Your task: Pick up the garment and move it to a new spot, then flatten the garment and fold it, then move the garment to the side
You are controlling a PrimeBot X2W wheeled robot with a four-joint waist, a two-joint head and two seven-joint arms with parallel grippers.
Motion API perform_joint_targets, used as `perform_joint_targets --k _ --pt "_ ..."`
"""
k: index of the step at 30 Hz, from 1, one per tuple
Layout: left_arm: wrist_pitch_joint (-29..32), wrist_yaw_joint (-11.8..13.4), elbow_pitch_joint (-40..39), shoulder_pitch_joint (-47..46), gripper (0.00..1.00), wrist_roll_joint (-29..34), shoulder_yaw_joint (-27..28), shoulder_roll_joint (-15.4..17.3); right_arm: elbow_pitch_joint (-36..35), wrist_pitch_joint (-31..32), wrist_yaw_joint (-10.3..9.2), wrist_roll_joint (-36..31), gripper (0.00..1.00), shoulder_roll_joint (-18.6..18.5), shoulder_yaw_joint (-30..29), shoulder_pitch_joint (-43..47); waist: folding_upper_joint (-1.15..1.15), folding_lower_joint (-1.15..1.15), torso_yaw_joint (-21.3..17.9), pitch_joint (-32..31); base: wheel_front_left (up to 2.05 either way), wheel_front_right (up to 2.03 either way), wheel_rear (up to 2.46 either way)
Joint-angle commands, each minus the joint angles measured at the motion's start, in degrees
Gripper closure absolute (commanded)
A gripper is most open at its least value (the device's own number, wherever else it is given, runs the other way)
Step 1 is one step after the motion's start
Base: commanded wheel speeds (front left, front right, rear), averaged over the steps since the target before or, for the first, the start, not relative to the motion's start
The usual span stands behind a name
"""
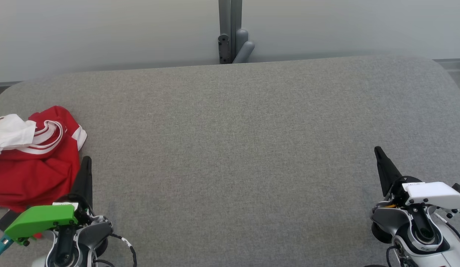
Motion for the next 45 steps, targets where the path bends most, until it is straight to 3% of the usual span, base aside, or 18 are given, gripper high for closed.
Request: perform_joint_targets --k 1,45 --pt "0.1 0.0 -0.2 -0.4 1.00 0.0 0.1 0.4 -0.2 -0.4 0.02 0.7 1.00 -0.4 0.3 0.5 0.00 0.00 0.0 0.0 0.00 0.00 0.00" --pt "0.1 0.0 -0.3 -0.4 1.00 0.0 0.1 0.4 -1.9 -4.0 0.02 4.5 1.00 -3.7 4.8 0.1 0.00 0.00 0.0 0.0 0.00 0.00 0.00"
